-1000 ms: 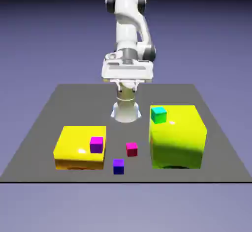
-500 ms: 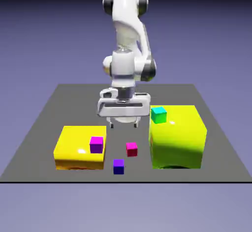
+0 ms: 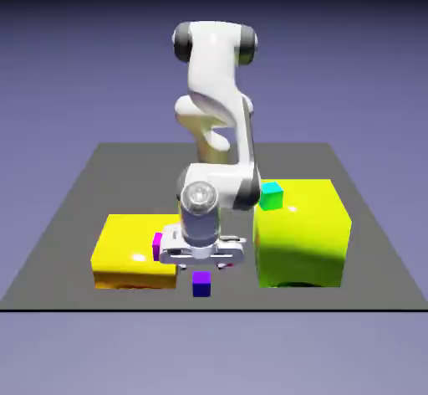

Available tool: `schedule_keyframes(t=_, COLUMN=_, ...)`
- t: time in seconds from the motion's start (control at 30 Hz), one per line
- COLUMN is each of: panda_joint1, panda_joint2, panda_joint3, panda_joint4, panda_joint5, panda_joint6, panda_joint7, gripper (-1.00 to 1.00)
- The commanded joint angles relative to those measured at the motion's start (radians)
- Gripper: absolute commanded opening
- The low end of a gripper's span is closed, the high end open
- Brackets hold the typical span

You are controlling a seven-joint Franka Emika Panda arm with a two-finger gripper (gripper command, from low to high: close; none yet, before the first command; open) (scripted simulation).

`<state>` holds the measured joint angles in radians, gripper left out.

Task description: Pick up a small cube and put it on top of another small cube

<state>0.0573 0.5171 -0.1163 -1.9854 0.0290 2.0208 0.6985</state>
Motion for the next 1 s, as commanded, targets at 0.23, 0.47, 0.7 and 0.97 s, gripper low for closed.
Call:
schedule_keyframes(t=0.23, panda_joint1=-0.003, panda_joint2=0.040, panda_joint3=0.004, panda_joint4=-0.028, panda_joint5=0.005, panda_joint6=0.068, panda_joint7=-0.003, gripper=-1.00)
schedule_keyframes(t=0.47, panda_joint1=-0.061, panda_joint2=-0.189, panda_joint3=-0.045, panda_joint4=0.005, panda_joint5=-0.034, panda_joint6=-0.053, panda_joint7=0.108, gripper=-1.00)
schedule_keyframes(t=0.7, panda_joint1=-0.122, panda_joint2=-0.265, panda_joint3=-0.130, panda_joint4=0.049, panda_joint5=0.072, panda_joint6=-0.320, panda_joint7=0.135, gripper=-1.00)
schedule_keyframes(t=0.97, panda_joint1=-0.119, panda_joint2=-0.242, panda_joint3=-0.124, panda_joint4=-0.056, panda_joint5=0.084, panda_joint6=-0.193, panda_joint7=0.126, gripper=1.00)
